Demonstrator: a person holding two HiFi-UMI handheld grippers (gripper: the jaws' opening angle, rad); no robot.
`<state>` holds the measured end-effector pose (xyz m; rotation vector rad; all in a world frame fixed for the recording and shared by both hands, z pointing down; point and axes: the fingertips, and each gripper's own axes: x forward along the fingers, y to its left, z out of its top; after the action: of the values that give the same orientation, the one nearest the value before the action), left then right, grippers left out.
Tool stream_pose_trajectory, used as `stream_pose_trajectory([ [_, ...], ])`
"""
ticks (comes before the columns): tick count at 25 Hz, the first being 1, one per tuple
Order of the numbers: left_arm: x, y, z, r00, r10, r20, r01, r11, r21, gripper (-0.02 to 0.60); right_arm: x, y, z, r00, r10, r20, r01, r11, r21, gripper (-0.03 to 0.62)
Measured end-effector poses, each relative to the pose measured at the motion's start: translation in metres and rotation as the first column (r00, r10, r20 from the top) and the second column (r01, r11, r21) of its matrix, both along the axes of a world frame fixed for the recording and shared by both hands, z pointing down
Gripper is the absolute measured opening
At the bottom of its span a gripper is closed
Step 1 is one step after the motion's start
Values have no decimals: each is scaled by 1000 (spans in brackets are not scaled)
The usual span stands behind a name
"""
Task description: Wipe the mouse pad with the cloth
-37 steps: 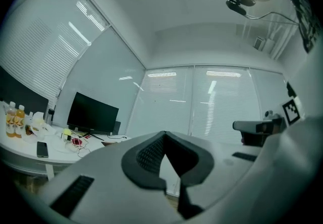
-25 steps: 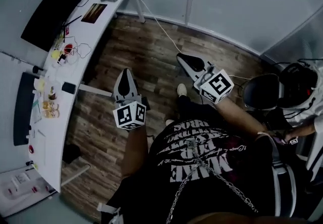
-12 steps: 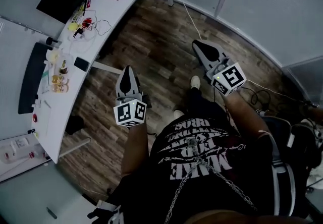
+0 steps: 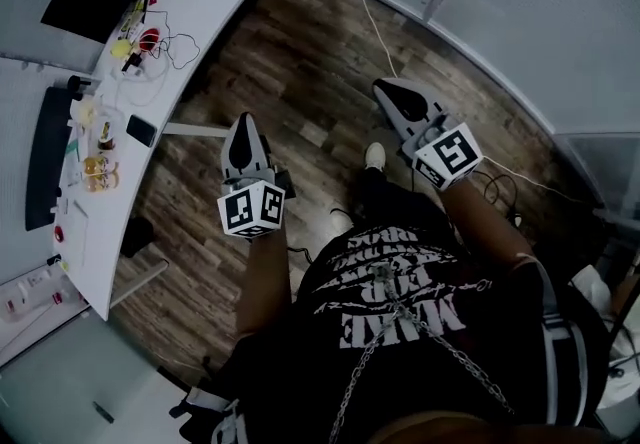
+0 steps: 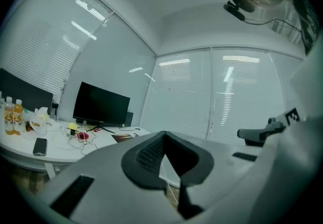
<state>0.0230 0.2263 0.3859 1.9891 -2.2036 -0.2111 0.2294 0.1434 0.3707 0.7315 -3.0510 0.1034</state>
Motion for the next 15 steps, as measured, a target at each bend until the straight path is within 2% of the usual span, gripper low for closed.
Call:
stream_pose_trajectory([
  [7, 8, -67, 21, 1000, 0, -29, -1, 1000, -30, 6, 8, -69, 9, 1000, 4, -18, -4, 1000, -18, 2],
  [15, 1, -126, -16, 998, -62, 2, 62, 998, 7, 5, 12, -142, -34, 998, -38, 45, 36, 999, 34, 2],
])
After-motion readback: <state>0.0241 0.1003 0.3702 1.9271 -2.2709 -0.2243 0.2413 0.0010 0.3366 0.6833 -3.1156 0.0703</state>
